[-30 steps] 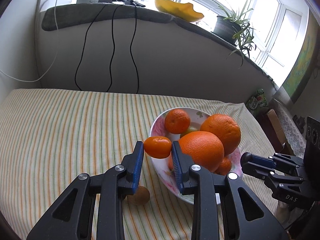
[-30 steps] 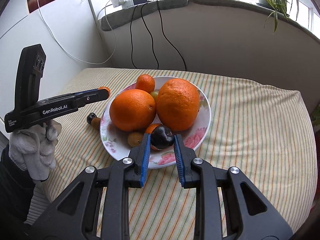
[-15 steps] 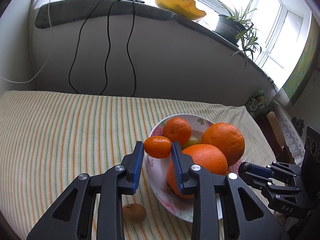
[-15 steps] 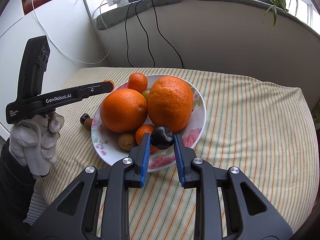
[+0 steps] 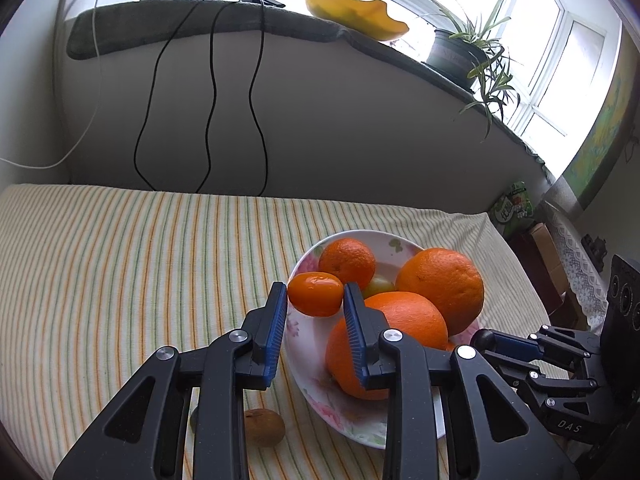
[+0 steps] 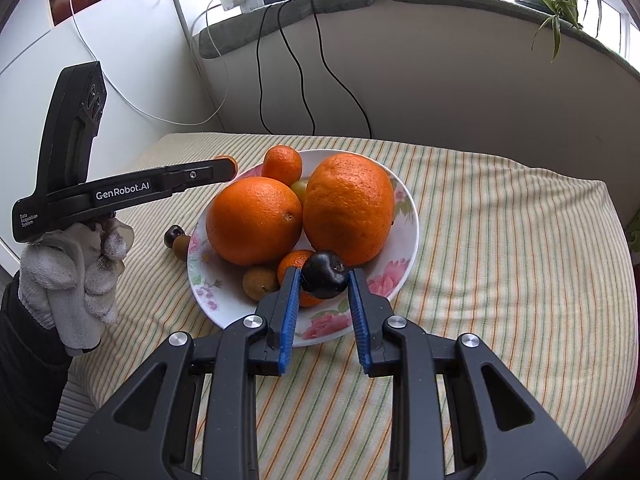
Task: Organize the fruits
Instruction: 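Open both grippers to drop the kumquat and plum onto the plate, then grasp the brown kiwi with the right gripper while the left gripper grasps the last dark plum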
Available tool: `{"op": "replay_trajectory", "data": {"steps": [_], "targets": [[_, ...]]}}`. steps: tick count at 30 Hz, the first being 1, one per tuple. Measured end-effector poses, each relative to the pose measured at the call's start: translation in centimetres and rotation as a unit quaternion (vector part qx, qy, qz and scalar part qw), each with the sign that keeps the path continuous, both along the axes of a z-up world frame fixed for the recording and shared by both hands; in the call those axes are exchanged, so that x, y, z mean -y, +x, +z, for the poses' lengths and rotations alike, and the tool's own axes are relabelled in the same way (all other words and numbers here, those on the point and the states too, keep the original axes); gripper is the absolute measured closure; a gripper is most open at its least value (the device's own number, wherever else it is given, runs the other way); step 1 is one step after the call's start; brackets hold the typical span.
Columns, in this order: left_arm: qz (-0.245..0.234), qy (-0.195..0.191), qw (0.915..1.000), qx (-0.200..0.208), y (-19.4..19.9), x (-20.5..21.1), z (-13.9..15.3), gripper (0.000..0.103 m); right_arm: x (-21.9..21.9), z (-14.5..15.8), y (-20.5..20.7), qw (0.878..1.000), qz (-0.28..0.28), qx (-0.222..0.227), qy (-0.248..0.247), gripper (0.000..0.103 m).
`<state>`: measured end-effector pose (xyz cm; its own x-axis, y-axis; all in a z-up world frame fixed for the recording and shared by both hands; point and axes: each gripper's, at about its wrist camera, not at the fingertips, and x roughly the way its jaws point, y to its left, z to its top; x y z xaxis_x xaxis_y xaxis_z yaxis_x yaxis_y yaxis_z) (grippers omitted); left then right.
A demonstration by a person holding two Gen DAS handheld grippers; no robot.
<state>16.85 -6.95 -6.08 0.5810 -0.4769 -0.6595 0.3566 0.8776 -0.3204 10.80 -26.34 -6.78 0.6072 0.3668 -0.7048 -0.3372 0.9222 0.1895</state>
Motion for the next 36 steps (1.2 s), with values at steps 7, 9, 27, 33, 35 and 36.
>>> {"op": "replay_trajectory", "data": {"steps": [7, 9, 27, 33, 35, 36], "targets": [[-0.002, -0.002, 1.0000, 0.005, -0.1, 0.0, 0.3, 0.066, -0.1, 0.4, -0.3, 1.000, 0.000, 0.010, -0.002, 0.052], [-0.001, -0.003, 1.0000, 0.005, -0.2, 0.0, 0.3, 0.065, -0.1, 0.5, -0.4, 1.000, 0.000, 0.011, -0.003, 0.046], [0.027, 0.001, 0.9993, 0.024, -2.9, -3.0, 1.4, 0.057, -2.1, 2.6, -2.2, 0.998, 0.038, 0.045, -0.007, 0.041], [0.044, 0.008, 0.9988, 0.019, -4.0, -5.3, 0.8, 0.057, -4.4, 3.0, -2.4, 0.993, 0.099, 0.059, -0.023, 0.041], [0.048, 0.009, 0.9987, 0.015, -4.4, -6.0, 0.4, 0.057, -5.0, 3.1, -2.5, 0.992, 0.111, 0.063, -0.025, 0.041], [0.050, 0.009, 0.9986, 0.012, -4.6, -6.3, 0.1, 0.057, -5.3, 3.1, -2.5, 0.991, 0.116, 0.063, -0.022, 0.041]]}}
